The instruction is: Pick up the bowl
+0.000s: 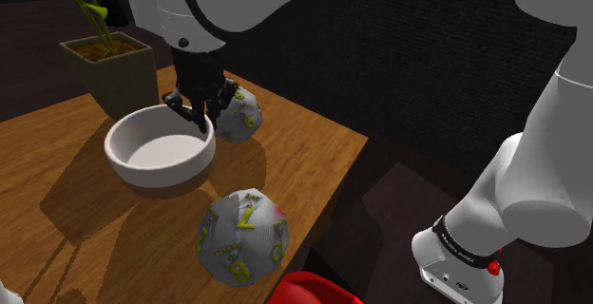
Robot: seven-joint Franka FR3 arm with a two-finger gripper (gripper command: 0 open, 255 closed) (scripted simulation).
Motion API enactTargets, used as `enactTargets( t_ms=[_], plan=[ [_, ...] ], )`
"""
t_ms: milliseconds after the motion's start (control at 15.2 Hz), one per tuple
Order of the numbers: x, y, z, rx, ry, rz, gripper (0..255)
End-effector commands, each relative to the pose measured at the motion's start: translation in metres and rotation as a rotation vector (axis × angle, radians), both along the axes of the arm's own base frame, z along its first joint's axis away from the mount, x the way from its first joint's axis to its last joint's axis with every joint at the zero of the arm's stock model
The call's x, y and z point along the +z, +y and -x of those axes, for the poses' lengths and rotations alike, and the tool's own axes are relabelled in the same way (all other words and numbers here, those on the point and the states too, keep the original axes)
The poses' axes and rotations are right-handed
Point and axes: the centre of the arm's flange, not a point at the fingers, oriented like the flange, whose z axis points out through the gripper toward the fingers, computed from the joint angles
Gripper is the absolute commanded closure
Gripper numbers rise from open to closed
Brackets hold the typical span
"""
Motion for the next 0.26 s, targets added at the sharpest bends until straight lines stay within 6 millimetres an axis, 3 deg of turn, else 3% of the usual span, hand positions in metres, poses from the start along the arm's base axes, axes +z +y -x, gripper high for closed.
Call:
enactTargets(
  t_ms=[0, 198],
  plan=[
    [0.0105, 0.0004, -0.0001, 0.0, -0.001, 0.0, 255],
    [0.0166, 0.0004, -0.0001, 0.0, -0.001, 0.0, 255]
  ],
)
